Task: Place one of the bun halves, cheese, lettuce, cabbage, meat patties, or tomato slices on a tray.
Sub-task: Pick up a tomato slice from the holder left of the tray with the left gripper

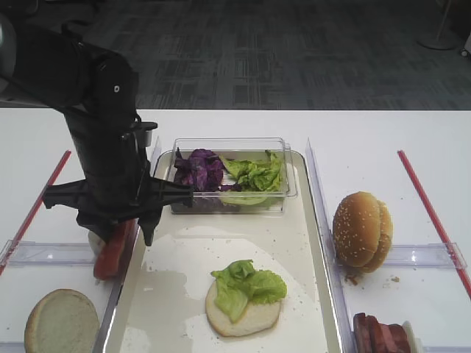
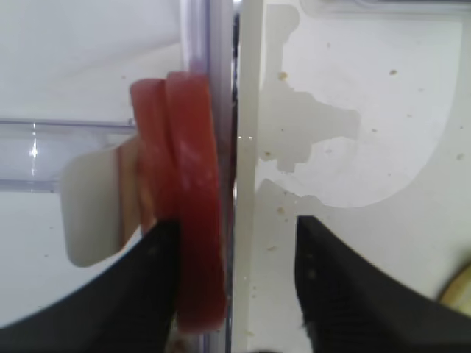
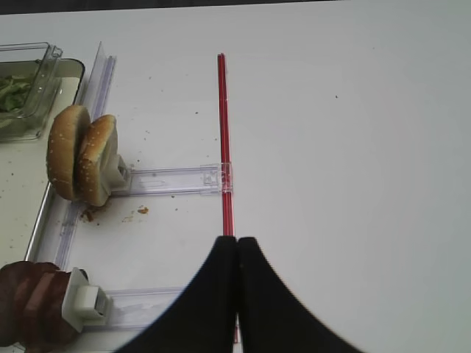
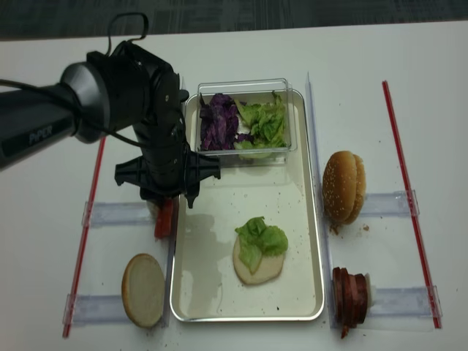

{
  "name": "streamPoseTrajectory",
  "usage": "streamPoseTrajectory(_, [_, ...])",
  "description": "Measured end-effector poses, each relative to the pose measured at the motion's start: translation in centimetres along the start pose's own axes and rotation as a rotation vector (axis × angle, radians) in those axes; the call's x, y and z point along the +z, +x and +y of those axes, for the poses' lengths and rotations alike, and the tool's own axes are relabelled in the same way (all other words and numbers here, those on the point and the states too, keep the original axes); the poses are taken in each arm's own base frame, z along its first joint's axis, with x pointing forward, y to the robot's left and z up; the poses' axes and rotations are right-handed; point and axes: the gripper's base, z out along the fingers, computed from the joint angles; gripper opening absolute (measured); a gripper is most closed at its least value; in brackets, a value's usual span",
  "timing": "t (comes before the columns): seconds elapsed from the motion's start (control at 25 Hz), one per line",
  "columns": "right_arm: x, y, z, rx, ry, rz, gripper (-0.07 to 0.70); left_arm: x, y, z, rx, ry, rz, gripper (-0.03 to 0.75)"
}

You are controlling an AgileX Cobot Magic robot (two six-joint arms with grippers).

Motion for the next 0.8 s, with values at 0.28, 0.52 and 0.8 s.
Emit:
streamPoseTrajectory(0.28, [0.0,0.0,0.0,0.0,0.0,0.0,0.036,0.13,-0.07,0.0,0.005,-0.004,-0.003,0.153])
streamPoseTrajectory(0.52, [0.0,0.0,0.0,0.0,0.0,0.0,0.036,0.42,-0.13,-0.03,0.011,-0.009,-0.001,0.089])
streamPoseTrajectory(0.8, [0.0,0.0,0.0,0.0,0.0,0.0,0.036,0.42,-0.17,0.07,0.019,-0.019,-0.005,0.082])
